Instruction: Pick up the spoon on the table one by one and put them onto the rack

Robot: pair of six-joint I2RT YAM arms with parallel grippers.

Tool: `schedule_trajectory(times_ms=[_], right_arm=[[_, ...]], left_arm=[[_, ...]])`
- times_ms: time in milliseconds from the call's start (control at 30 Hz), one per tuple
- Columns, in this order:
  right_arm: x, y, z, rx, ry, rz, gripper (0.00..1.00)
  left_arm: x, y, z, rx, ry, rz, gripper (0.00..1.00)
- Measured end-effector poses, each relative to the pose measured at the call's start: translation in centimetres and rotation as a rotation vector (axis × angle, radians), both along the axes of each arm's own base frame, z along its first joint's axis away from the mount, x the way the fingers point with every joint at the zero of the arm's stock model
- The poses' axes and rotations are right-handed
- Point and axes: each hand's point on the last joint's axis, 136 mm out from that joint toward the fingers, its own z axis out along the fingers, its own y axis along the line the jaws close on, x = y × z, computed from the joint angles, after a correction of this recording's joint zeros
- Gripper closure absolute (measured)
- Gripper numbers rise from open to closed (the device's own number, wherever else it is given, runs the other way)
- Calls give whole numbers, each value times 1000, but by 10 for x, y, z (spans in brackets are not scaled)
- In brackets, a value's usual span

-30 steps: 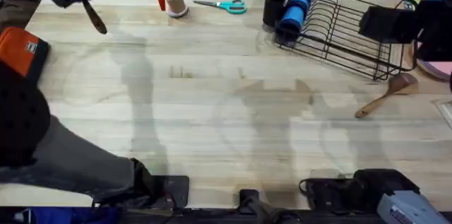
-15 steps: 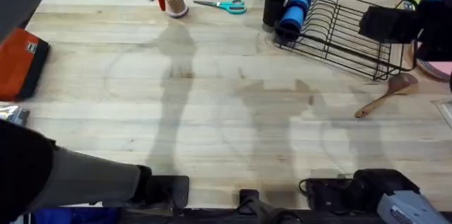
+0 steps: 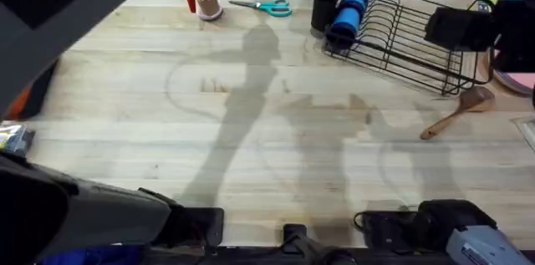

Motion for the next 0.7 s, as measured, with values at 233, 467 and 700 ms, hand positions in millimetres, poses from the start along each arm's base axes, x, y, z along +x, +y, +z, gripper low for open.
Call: schedule_trajectory(times_ms=[233, 467, 700], right_arm=[[0, 0, 0, 0, 0, 0, 8], [0, 0, 0, 0, 0, 0, 8], [0, 0, 0, 0, 0, 0, 8]], left_arm=[[-1, -27, 2, -11, -25, -49, 956], [9, -51, -7, -21, -50, -81, 955], [22, -82, -15, -48, -106, -119, 955]])
